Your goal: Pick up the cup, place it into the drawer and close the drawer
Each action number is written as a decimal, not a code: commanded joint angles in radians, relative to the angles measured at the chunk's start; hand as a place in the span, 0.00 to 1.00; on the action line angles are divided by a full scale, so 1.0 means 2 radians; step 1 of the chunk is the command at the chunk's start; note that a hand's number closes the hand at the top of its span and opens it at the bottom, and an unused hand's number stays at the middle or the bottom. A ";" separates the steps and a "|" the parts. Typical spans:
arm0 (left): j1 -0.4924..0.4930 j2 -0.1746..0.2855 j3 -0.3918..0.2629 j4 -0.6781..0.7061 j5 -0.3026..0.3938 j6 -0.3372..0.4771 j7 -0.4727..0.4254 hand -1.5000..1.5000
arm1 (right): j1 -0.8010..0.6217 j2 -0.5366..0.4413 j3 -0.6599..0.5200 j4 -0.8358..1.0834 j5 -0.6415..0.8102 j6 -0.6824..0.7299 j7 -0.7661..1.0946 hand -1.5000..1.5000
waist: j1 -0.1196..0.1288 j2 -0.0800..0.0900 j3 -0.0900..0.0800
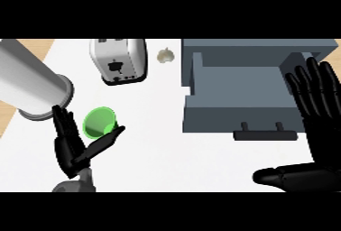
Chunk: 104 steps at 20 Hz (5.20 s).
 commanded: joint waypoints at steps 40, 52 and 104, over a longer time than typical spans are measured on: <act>-0.138 0.010 0.120 0.410 0.127 -0.176 -0.284 0.00 | 0.009 0.005 0.004 -0.019 -0.008 0.009 0.012 0.00 | -0.002 0.000 0.000; -0.188 0.043 0.143 0.499 0.147 -0.328 -0.318 1.00 | 0.004 0.014 0.021 -0.008 0.011 0.002 0.012 0.00 | -0.005 0.002 -0.001; -0.313 0.003 -0.047 0.001 0.026 -0.215 0.097 1.00 | 0.013 -0.002 -0.017 -0.004 -0.016 0.021 -0.002 0.00 | -0.003 0.000 0.000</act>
